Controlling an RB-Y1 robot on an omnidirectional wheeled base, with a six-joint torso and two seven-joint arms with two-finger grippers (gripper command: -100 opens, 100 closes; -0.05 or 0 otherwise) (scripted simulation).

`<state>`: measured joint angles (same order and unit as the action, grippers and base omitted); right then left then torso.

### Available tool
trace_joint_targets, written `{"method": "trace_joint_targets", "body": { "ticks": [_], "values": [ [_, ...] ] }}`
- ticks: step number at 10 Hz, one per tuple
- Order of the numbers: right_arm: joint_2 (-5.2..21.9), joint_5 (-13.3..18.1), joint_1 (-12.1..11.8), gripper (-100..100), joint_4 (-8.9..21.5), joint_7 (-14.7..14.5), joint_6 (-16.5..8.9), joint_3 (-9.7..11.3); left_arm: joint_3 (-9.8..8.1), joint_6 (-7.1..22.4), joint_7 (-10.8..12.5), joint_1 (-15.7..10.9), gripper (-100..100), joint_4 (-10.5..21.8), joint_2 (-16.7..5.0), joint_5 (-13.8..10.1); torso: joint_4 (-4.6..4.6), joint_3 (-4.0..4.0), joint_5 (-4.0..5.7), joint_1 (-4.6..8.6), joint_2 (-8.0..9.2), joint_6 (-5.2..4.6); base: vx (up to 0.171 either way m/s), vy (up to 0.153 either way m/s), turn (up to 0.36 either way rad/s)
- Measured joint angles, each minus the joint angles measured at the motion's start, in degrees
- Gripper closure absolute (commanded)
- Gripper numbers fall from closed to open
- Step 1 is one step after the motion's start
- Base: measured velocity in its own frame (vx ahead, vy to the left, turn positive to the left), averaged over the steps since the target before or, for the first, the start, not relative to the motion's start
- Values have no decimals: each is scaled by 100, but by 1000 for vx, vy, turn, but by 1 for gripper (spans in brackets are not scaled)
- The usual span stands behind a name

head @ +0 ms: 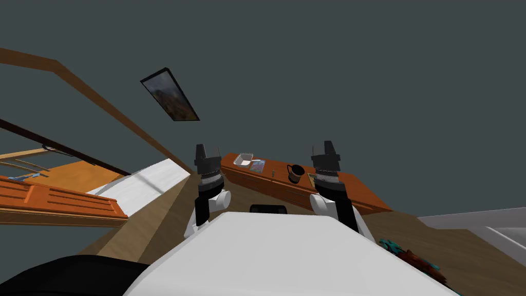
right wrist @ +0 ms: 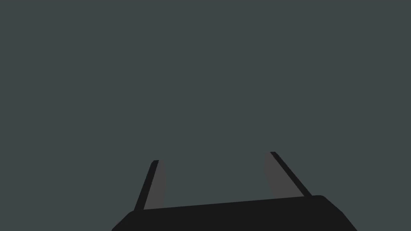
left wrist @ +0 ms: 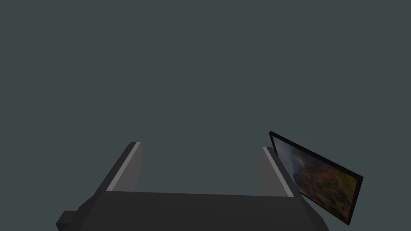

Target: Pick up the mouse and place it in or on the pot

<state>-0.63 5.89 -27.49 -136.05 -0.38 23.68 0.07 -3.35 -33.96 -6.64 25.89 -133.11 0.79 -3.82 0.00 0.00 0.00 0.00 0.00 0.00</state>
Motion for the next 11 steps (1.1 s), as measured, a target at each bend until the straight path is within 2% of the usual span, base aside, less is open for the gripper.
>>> {"method": "trace_joint_targets", "body": {
  "ticks": [3, 4, 6, 9, 10, 11],
  "values": [
    [349, 217, -36, -100, 220, -125, -2, 70, 0, 0, 0, -1, 0, 0, 0, 0, -3, -9, 0, -2, 15, 2, -43, 10, 192],
    [410, 369, -35, -100, 349, -236, 22, 186, 0, 0, 0, -1, 0, 0, 0, 0, -4, -10, -1, -5, 17, 2, -54, 24, 251],
    [692, 604, -31, -100, 604, -379, -13, 213, 1, 0, 0, -1, 0, 0, 0, 0, -4, -10, -1, -5, 18, 2, -38, 19, 278],
    [1142, 1097, -53, -100, 993, -638, -158, 321, 1, 0, 0, -1, 0, 0, 0, 0, -2, -5, -1, -5, 8, 3, -22, 23, 353],
    [1270, 1312, -99, -100, 1100, -757, -240, 422, 0, 0, 0, -1, 0, 0, 0, 0, -2, -5, -2, -6, 9, 2, -15, 11, 101],
    [1365, 1394, -159, -100, 1134, -807, -265, 433, 0, 0, 0, 0, 0, 0, 0, 0, -2, -5, -1, -1, 8, -4, -11, 17, 294]
  ]
}}
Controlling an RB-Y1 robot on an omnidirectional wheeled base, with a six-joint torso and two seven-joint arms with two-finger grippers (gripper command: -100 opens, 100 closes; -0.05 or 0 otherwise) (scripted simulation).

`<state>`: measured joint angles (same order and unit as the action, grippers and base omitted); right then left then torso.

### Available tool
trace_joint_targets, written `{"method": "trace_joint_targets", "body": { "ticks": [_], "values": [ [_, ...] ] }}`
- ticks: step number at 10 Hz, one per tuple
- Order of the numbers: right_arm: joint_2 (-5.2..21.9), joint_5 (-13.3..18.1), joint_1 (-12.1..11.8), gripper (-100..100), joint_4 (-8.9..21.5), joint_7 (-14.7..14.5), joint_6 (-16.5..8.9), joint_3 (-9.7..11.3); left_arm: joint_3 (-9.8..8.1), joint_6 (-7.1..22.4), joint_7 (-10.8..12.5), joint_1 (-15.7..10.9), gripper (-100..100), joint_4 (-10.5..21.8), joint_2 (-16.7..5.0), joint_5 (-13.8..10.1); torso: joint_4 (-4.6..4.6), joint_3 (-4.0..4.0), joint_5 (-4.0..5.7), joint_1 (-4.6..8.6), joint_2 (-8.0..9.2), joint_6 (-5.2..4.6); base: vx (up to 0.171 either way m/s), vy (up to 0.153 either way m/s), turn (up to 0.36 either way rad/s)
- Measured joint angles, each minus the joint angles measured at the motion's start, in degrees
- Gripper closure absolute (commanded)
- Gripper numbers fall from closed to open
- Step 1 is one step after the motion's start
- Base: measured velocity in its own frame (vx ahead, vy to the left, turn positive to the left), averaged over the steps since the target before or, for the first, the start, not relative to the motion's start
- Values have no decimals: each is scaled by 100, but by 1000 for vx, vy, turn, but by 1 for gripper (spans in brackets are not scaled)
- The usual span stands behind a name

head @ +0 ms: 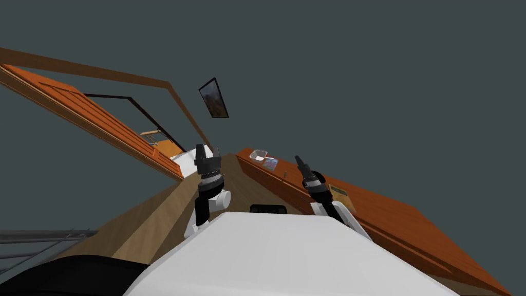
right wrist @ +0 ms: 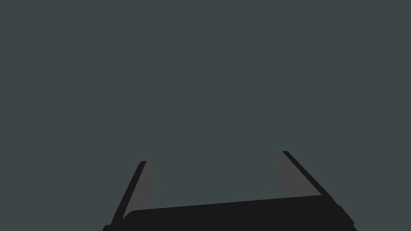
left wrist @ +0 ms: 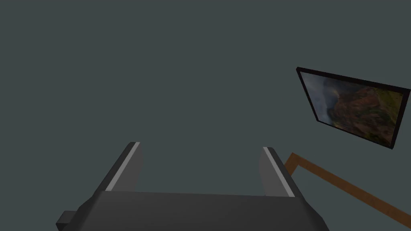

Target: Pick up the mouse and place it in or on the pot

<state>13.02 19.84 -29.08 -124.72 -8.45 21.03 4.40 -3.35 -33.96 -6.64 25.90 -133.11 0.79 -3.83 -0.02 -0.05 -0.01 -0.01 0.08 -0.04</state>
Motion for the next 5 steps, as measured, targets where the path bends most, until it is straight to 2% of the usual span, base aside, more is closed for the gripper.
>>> {"method": "trace_joint_targets", "body": {
  "ticks": [1, 2, 3, 4, 5],
  "values": [
    [171, 105, -44, -100, 101, -23, 8, -30, 1, 0, 0, -1, 0, 0, 0, 0, 0, 1, 0, 0, -2, 5, -7, 4, 120],
    [224, 177, 5, -100, 263, -59, 26, -25, 0, 0, 0, 0, 0, 0, 0, 0, 1, 3, 1, 4, -5, 0, -6, 12, 248],
    [345, 302, -5, -100, 493, -123, 84, -27, 0, 0, 0, -1, 0, 0, 0, 0, 1, 3, 1, 3, -5, 4, -4, 16, 443],
    [451, 467, -59, -100, 777, -256, 168, 27, 1, 0, 0, -1, 0, 0, 0, 0, 2, 4, 1, 1, -6, 5, 0, 4, 150],
    [529, 594, -99, -100, 811, -327, 141, 75, 0, 0, 0, 0, 0, 0, 0, 0, 1, 4, 1, 4, -6, -1, 1, 13, 252]
  ]
}}
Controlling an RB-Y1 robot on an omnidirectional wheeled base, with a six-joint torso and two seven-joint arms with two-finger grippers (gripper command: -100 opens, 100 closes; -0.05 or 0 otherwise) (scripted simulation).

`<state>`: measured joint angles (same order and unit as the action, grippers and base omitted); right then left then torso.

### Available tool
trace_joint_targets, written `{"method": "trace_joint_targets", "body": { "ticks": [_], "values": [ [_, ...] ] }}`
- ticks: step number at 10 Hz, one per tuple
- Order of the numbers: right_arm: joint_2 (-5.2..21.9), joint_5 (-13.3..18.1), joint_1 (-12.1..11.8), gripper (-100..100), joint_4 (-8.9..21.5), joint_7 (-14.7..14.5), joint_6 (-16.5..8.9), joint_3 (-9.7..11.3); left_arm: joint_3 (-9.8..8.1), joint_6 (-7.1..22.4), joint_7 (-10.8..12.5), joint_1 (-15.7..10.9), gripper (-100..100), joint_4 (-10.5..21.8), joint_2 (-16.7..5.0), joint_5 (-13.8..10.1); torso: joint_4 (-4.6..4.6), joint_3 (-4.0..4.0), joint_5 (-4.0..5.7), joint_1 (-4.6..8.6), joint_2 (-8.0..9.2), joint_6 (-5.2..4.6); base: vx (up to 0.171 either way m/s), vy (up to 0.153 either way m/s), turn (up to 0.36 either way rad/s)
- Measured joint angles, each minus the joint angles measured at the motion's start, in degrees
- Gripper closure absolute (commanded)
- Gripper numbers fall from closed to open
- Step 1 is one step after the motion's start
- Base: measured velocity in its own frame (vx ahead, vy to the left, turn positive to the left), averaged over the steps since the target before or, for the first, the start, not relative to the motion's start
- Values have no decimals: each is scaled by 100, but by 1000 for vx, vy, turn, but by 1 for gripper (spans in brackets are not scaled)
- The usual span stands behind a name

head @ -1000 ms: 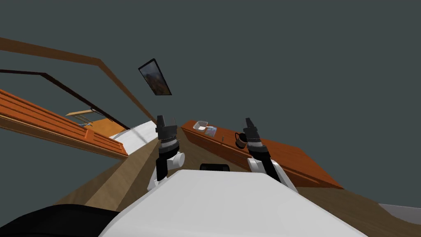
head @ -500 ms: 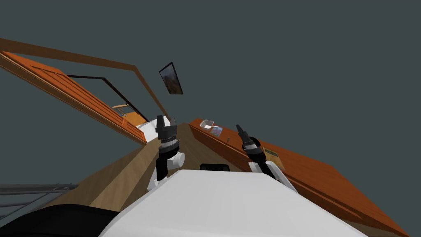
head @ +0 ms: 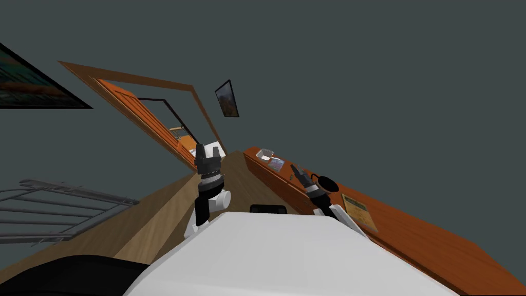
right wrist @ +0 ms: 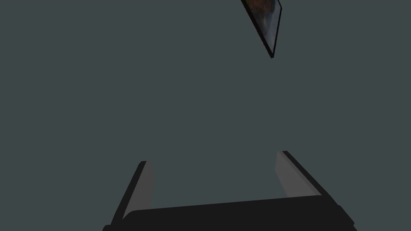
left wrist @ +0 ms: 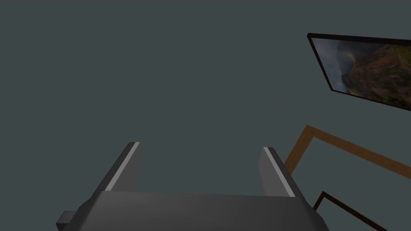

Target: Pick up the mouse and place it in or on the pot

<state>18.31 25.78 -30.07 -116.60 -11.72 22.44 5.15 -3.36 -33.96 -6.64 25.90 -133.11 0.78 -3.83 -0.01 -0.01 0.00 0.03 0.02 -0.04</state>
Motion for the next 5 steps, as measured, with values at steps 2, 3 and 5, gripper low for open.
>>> {"method": "trace_joint_targets", "body": {
  "ticks": [2, 3, 5],
  "values": [
    [242, 263, -23, -100, 109, -68, -179, 83, 0, 0, 0, 0, 0, 0, 0, 0, 0, 1, 0, 0, -2, 0, 5, 7, 200],
    [364, 413, -74, -100, 279, -141, -164, 106, 1, 0, 0, -1, 0, 0, 0, 0, 1, 2, 0, 0, -3, 4, 13, 10, 423],
    [600, 709, -51, -100, 676, -304, -167, 190, 0, 0, 0, 0, 0, 0, 0, 0, 2, 4, 1, 4, -7, 0, 16, -1, 259]
  ]
}}
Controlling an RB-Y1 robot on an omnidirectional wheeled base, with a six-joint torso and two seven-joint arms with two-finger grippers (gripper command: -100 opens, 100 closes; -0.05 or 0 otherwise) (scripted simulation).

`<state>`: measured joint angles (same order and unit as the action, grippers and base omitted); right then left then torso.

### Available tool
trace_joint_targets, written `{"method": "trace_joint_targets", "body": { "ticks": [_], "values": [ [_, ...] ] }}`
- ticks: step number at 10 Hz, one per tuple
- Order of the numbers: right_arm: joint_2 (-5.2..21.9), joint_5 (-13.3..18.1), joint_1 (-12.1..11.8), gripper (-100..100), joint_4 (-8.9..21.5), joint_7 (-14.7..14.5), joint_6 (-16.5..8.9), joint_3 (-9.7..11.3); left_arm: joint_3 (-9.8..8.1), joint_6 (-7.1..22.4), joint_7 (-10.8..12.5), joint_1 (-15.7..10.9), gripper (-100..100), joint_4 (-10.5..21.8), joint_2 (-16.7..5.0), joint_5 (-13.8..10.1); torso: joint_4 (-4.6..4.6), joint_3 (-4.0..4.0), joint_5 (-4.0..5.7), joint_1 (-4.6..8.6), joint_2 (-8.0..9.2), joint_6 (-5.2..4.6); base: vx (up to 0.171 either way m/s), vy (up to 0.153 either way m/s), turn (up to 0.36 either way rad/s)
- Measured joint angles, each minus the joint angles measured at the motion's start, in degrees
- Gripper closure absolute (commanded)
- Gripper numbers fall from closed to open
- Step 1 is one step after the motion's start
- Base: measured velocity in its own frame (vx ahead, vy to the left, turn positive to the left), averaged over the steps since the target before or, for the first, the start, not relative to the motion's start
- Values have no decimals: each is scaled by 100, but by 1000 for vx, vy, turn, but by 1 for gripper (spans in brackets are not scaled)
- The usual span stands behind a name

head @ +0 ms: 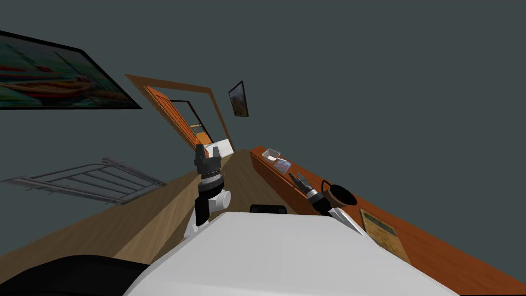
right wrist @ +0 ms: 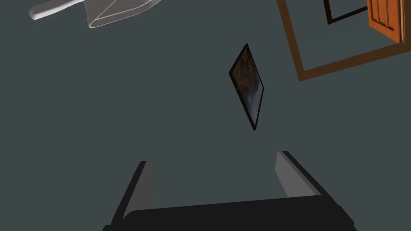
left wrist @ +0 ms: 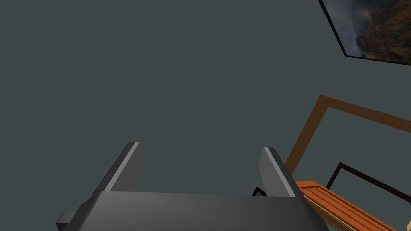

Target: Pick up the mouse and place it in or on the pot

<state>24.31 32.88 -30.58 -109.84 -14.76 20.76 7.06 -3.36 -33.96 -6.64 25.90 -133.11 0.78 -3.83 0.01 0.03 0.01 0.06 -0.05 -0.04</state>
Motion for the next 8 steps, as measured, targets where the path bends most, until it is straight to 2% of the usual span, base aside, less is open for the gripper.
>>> {"method": "trace_joint_targets", "body": {
  "ticks": [1, 3, 5, 8],
  "values": [
    [157, 151, -87, -100, 100, -64, -26, 43, 0, 0, 0, -1, 0, 0, 0, 0, 0, 0, -1, 0, 0, 3, 15, -4, 177],
    [309, 449, -165, -100, 298, -201, -90, 157, 0, 0, 0, -1, 0, 0, 0, 0, 0, 0, 0, 0, 0, 3, 16, -4, 242],
    [470, 751, -153, -100, 531, -315, -195, 296, 0, 0, 0, -1, 0, 0, 0, 0, 0, 1, 0, 1, -2, 3, 25, -5, 355],
    [800, 1213, -166, -100, 1146, -542, -181, 421, 0, 0, 0, 0, 0, 0, 0, 0, 1, 3, 0, 4, -5, 2, 23, -11, 244]
  ]
}}
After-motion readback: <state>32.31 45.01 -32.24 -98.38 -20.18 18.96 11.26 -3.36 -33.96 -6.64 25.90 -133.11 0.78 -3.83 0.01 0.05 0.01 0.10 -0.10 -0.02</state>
